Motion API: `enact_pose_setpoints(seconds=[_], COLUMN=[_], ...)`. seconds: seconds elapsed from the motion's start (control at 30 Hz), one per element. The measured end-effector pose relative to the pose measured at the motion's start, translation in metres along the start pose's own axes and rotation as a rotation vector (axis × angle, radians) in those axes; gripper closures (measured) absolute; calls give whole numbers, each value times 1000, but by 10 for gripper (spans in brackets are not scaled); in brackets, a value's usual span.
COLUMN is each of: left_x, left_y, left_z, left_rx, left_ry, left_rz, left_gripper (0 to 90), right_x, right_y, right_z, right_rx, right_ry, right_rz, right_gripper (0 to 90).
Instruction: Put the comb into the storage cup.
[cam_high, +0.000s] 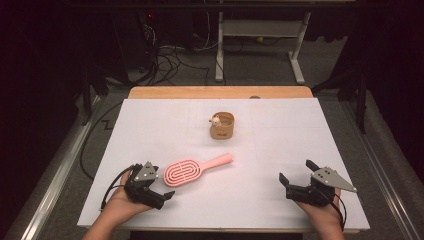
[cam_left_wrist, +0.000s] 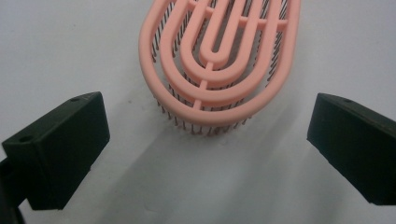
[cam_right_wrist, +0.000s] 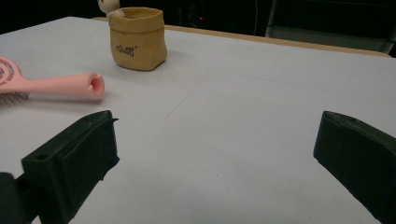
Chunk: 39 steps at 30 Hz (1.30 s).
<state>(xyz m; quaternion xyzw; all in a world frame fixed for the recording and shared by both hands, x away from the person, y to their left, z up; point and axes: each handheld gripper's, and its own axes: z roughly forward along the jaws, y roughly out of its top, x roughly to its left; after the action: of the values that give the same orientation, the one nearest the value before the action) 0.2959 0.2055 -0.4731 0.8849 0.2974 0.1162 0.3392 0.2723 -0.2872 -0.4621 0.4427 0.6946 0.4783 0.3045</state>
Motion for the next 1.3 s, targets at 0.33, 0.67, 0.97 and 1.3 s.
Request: enact_pose_setpoints(seconds=[0.33,0.67,0.97,1.3], left_x=[1,-2,-2,-2], left_y=[1,6,17,34], left_z=[-5,-3,2,13], left_rx=[14,-7,-11,31], left_ry=[0,-5,-7,-34], left_rz=[9,12,3,34], left_gripper=[0,0,0,0], right_x=[3,15,17,13], right_y=[1,12,3,2], right_z=[1,2,0,0], right_rx=[-2,20,18,14], right_ry=[14,28,47,54], right_rz=[-11,-50,-58,-55], right_gripper=[3,3,3,3])
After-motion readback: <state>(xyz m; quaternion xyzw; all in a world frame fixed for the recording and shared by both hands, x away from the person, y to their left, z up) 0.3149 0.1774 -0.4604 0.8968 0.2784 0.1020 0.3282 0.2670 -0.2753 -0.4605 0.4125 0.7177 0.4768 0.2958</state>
